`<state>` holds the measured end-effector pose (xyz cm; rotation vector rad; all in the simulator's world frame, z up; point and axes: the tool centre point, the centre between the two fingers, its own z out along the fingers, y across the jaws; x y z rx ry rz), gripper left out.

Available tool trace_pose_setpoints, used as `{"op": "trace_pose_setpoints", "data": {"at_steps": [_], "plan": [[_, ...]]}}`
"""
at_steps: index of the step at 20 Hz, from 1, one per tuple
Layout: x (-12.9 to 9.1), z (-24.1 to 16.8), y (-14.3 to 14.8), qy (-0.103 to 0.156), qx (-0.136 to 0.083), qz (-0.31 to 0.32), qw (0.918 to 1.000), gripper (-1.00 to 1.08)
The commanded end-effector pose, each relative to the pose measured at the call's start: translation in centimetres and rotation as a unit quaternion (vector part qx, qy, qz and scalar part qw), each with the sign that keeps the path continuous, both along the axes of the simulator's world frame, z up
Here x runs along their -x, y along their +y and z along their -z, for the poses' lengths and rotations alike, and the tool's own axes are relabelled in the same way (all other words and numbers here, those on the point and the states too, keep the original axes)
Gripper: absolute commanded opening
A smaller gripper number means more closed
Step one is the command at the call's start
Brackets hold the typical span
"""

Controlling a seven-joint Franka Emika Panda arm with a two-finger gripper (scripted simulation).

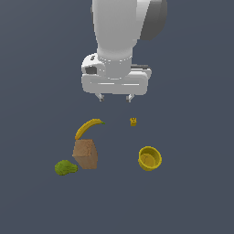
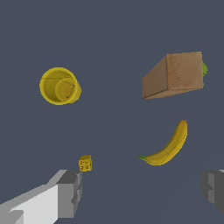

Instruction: Pick up a designated object from a clutter of objects.

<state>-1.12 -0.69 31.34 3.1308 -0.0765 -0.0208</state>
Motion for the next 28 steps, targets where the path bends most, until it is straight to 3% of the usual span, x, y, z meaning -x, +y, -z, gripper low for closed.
{"op": "trace_pose_setpoints", "data": {"at_steps": [1, 10, 16, 21, 28], "plan": [[0.0, 0.4, -0.2, 0.0, -0.001, 0.005, 1.0, 1.0], [-0.2, 4.4, -2.5, 0.0, -0.01, 0.066, 0.9978, 1.0], [0.3, 9.2, -5.4, -0.001, -0.017, 0.142, 0.9897, 1.0], [1.5, 14.0, -8.5, -0.002, -0.02, 0.223, 0.9745, 1.0], [4.3, 19.8, -12.6, -0.005, -0.014, 0.328, 0.9445, 1.0]]}}
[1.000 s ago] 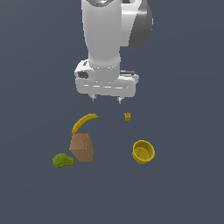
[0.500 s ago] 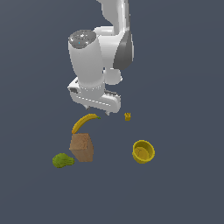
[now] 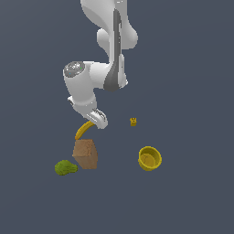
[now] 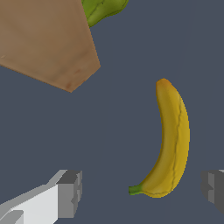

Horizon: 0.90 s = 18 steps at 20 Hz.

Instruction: Pick up a designated object from a clutter of objects.

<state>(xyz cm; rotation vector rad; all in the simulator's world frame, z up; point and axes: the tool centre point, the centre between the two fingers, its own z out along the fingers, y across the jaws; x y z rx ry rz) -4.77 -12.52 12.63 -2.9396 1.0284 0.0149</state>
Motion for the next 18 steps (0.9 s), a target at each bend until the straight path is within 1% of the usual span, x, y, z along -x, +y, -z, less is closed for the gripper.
{"op": "trace_pose_setpoints", "data": {"at_steps": [1, 5, 9, 13, 18], "plan": [[1.0, 1.7, -1.3, 0.0, 0.003, 0.035, 0.9994, 1.0], [2.5, 3.8, -2.8, 0.001, 0.008, 0.076, 0.997, 1.0], [3.5, 5.0, -3.8, 0.001, 0.012, 0.104, 0.9945, 1.0], [4.0, 5.7, -4.3, 0.002, 0.014, 0.118, 0.9929, 1.0], [4.1, 5.8, -4.3, 0.002, 0.014, 0.117, 0.993, 1.0]]}}
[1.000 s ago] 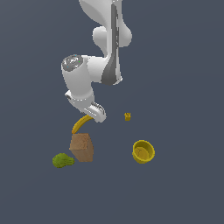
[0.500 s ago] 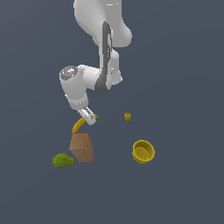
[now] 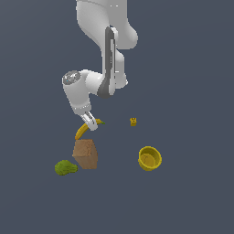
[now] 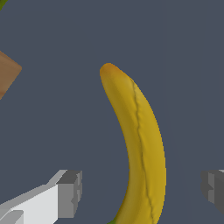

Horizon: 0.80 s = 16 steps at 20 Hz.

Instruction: Pick up a designated object from a clutter of objects.

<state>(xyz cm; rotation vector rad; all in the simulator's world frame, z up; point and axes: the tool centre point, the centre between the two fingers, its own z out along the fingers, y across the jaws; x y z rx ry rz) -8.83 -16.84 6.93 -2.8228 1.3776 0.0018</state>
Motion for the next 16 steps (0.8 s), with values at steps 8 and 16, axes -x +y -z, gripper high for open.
{"op": "trace_pose_setpoints", "data": {"at_steps": [8, 16], "plan": [[0.1, 2.7, 0.0, 0.0, 0.0, 0.002, 1.0, 1.0], [0.1, 4.8, 0.0, 0.0, 0.0, 0.003, 1.0, 1.0]]}}
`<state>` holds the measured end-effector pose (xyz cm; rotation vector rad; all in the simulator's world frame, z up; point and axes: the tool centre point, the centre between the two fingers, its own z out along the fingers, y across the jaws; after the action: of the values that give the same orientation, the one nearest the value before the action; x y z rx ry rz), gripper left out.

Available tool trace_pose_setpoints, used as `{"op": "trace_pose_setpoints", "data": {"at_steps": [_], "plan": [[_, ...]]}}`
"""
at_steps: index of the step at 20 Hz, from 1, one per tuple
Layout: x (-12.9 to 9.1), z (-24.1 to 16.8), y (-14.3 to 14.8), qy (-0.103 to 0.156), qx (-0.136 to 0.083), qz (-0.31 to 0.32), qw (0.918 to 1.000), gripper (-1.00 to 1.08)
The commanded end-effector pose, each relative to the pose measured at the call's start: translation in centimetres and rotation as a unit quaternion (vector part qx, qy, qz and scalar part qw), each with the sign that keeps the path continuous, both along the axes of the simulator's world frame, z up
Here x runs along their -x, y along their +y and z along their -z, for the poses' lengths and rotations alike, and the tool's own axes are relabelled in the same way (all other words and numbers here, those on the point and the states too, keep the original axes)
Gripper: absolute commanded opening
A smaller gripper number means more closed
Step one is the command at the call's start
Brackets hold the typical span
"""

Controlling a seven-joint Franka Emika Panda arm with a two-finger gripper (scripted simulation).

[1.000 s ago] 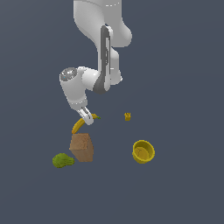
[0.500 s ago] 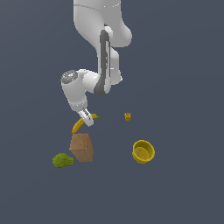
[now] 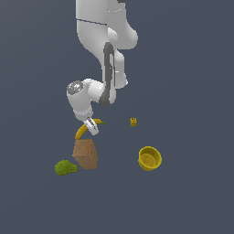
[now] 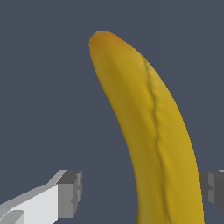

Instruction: Pick up a designated object from a clutter of objects.

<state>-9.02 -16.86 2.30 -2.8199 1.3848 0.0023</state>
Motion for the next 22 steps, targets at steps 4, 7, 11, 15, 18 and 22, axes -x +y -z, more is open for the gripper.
{"op": "trace_pose_setpoints", "data": {"at_steps": [4, 7, 11, 15, 18, 22], "plan": [[0.0, 0.2, 0.0, -0.001, 0.0, 0.0, 1.0, -1.0], [0.0, 0.2, 0.0, -0.001, 0.0, 0.0, 1.0, -1.0], [0.0, 0.2, 0.0, -0.001, 0.0, 0.0, 1.0, -1.0], [-0.1, 0.0, 0.0, 0.0, 0.0, 0.002, 1.0, -1.0], [-0.4, -0.6, 0.6, 0.0, 0.0, 0.002, 1.0, -1.0], [-1.1, -1.9, 1.8, 0.0, 0.0, 0.002, 1.0, -1.0]]}}
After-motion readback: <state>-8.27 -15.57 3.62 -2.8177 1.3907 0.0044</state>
